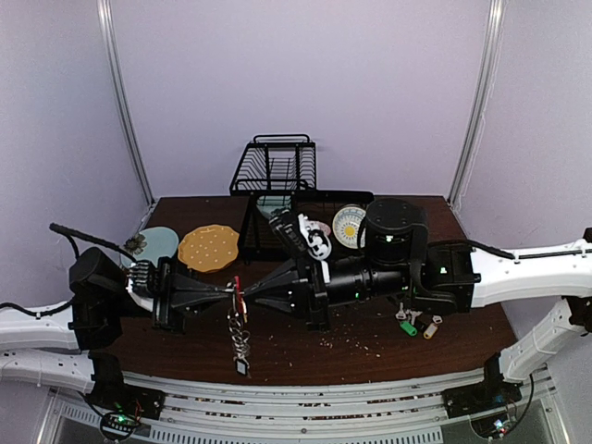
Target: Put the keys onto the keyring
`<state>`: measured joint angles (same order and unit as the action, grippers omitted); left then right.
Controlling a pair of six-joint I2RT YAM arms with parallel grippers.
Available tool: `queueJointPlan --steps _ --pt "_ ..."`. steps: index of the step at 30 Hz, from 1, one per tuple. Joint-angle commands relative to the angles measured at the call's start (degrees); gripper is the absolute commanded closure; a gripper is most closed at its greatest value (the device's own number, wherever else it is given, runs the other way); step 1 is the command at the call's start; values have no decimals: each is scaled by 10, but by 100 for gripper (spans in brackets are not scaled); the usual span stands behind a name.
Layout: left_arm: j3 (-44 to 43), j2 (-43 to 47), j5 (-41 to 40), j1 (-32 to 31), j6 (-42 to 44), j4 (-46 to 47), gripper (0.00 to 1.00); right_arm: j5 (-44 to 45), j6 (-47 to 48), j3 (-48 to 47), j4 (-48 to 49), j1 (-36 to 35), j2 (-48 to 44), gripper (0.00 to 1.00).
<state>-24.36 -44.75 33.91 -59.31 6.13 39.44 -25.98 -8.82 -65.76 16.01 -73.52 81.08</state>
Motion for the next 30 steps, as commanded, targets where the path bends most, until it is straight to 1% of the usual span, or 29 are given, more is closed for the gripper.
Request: queueJointPlan --steps 1,9,15,18,21,24,26,30 --pt "-4 1 14 -2 0 34 100 7 -4 -2 16 5 5 100" --pt "-3 -3 15 -3 -10 39 100 -18 7 -17 -17 6 22 100" --pt "-5 -6 16 -3 -14 37 100 -11 3 -7 12 6 14 100" --pt "-9 -8 -5 -3 -26 28 100 -15 4 0 20 6 6 100" --pt "-31 -20 -33 -2 -56 -8 100 -27 22 5 -7 6 -8 100" --pt "-64 -38 -22 -2 -102 -40 100 -34 43 -3 -69 6 -30 100" --pt "-64 -44 1 -2 -127 -20 100 -36 44 0 -79 6 -47 100" --pt "-46 -49 12 -2 -179 38 100 -29 36 9 -51 6 -57 100"
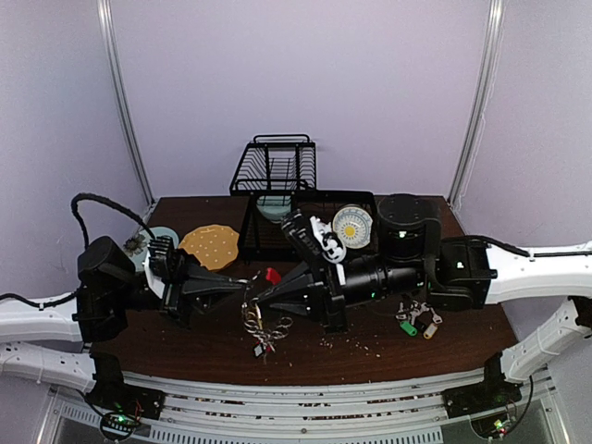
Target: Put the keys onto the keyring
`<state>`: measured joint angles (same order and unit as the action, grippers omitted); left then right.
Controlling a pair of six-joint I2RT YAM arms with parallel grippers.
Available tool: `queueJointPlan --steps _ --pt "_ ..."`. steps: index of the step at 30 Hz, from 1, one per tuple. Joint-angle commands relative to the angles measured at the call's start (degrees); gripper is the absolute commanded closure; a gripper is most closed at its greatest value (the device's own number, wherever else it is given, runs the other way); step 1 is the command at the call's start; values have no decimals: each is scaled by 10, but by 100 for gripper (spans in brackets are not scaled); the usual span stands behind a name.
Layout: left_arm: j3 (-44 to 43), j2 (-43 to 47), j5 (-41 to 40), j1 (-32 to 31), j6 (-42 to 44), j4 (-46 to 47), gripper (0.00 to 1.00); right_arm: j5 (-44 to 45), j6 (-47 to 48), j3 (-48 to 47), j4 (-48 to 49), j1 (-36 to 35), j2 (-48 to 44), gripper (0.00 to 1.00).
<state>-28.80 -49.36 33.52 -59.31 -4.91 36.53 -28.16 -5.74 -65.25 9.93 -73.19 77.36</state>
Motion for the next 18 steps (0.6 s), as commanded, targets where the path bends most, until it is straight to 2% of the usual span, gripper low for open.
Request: queueJointPlan --steps 1,10,18 --pt "-2 -4 17 -2 -73 70 100 -4 5 2 9 2 -18 100" --pt "4 -10 17 -2 -89 91 100 33 1 22 56 2 -24 100" --pt "4 -16 20 -2 -93 96 100 33 7 10 67 3 -9 100"
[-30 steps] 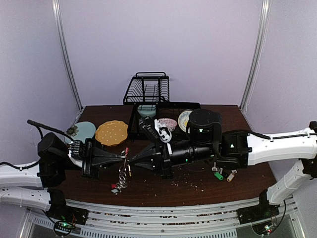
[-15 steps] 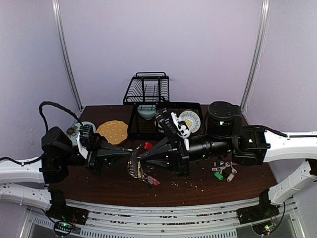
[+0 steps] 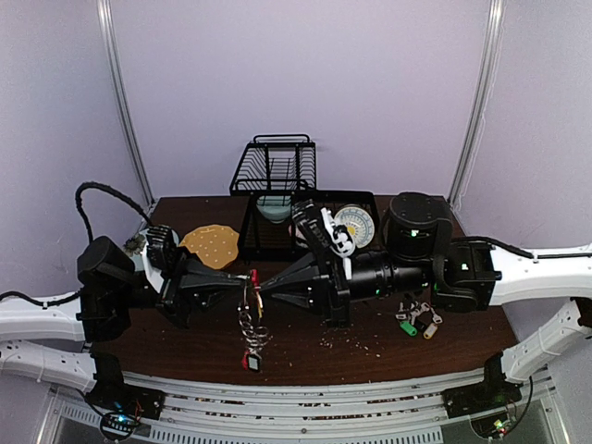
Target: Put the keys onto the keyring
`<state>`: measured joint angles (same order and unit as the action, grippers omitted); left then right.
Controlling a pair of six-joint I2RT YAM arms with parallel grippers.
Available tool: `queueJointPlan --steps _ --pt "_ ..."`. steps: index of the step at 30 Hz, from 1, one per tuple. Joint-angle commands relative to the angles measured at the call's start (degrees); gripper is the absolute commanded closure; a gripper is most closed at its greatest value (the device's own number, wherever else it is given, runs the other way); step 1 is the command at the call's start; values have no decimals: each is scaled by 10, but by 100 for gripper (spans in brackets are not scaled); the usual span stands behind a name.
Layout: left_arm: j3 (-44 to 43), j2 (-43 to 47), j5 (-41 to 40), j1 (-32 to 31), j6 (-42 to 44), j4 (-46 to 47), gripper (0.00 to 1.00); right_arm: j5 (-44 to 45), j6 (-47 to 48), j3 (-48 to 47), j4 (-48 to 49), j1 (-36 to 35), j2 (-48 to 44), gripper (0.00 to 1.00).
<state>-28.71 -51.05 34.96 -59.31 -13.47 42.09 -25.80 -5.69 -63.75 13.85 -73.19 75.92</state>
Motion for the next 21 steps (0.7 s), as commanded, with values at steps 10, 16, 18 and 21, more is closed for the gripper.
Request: queueJointPlan --steps 10,16,18,21 --pt "5 4 7 -2 -6 41 100 26 11 -15 24 3 16 100" --pt "5 3 9 -2 -6 43 100 42 2 -15 33 4 17 100" --pt "5 3 10 -2 -7 42 100 48 1 -16 34 5 18 100" --pt "4 4 12 -2 -8 43 100 53 -2 -18 35 6 21 100"
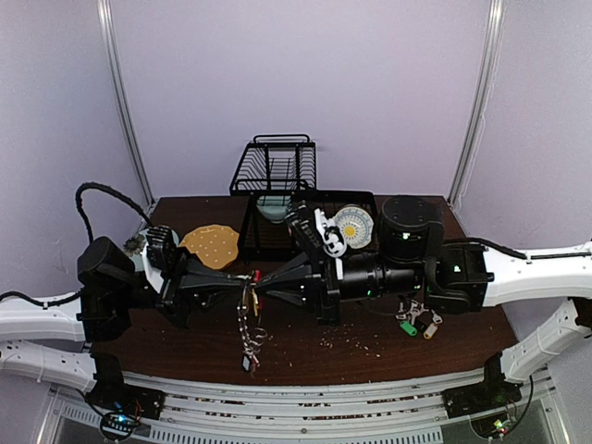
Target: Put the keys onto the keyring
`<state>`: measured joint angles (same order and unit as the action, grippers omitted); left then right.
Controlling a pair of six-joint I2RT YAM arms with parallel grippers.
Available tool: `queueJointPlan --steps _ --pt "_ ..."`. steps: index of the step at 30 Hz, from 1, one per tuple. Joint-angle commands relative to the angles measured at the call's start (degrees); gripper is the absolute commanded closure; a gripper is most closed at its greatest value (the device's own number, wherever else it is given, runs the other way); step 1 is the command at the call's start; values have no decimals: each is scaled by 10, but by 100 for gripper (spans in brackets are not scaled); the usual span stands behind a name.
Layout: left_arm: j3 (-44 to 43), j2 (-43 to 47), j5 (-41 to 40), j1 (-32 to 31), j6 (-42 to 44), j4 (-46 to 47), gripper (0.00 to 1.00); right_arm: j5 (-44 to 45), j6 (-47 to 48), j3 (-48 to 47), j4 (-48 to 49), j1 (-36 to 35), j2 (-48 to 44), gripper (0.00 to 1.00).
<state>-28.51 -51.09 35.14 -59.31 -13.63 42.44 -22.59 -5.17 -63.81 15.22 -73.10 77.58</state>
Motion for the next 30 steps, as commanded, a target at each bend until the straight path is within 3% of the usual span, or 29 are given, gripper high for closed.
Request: queueJointPlan --steps 1,14,30 --pt "3 4 11 -2 -6 40 100 24 -8 -20 18 6 5 100" --pt "0 2 15 -3 -4 30 100 82 -16 -14 16 10 -6 100" --pt "-10 6 12 -3 35 -13 100 85 -8 -18 -1 13 -18 100"
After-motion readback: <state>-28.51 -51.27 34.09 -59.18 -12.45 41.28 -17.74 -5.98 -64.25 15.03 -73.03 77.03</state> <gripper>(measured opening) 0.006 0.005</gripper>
